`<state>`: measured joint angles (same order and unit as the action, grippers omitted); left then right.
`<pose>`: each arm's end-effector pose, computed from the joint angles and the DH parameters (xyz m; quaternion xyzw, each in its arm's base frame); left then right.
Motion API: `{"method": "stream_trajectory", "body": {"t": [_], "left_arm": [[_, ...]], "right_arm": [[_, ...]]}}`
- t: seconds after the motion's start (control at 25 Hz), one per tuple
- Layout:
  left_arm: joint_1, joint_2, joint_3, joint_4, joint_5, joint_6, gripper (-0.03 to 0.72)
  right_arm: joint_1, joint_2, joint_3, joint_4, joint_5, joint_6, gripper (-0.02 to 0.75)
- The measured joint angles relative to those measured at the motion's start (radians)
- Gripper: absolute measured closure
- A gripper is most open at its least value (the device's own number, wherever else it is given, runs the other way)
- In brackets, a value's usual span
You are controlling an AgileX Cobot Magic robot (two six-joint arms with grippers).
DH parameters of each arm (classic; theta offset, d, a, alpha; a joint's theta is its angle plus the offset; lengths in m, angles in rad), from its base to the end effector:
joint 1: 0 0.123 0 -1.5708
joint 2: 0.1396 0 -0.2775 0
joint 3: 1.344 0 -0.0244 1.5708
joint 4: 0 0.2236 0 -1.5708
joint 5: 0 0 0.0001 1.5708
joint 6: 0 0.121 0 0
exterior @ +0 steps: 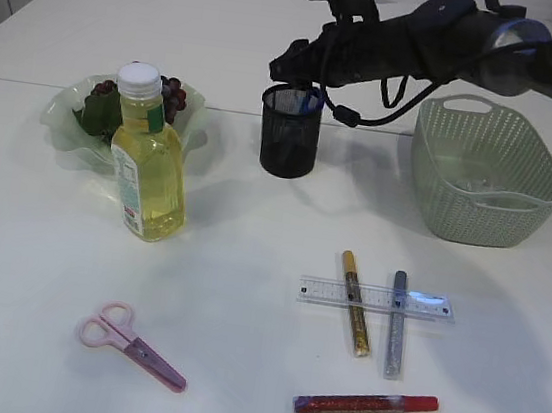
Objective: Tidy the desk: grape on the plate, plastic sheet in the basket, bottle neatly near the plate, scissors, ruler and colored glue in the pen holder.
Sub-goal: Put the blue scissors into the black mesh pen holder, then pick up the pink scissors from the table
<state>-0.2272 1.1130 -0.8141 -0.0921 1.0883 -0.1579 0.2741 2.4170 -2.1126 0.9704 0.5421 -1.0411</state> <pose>0.1627 -0.0477 0.2473 0.0186 0.9897 -0.0683 0.1241 0.5141 0.1981 0.1951 -0.2814 0.8096 0.2206 0.4655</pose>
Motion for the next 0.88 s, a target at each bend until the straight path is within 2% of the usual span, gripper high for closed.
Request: {"method": "stream_trajectory", "body": {"t": [0.08,0.16,0.28,0.4,0.52,0.72,0.88], "left_arm": [[0.000,0.000,0.000,0.000,0.000,0.000,0.253],[0.000,0.000,0.000,0.000,0.000,0.000,0.253],[0.000,0.000,0.000,0.000,0.000,0.000,0.253],[0.000,0.000,0.000,0.000,0.000,0.000,0.253],[0.000,0.000,0.000,0.000,0.000,0.000,0.253],[0.000,0.000,0.000,0.000,0.000,0.000,0.253],[0.000,0.000,0.000,0.000,-0.016,0.006,0.253]], "right_arm": [[0.000,-0.017,0.000,-0.076,0.038,0.109,0.352],[0.000,-0.045,0.000,-0.201,0.102,0.268,0.352],[0.009,-0.106,0.000,-0.462,0.217,0.506,0.352],[0.018,-0.178,0.000,-0.641,0.324,0.676,0.352],[0.026,-0.241,0.000,-0.695,0.410,0.773,0.352],[0.046,-0.294,-0.002,-0.718,0.556,0.900,0.353],[0.105,-0.300,-0.002,-0.797,0.662,0.991,0.353]]}}
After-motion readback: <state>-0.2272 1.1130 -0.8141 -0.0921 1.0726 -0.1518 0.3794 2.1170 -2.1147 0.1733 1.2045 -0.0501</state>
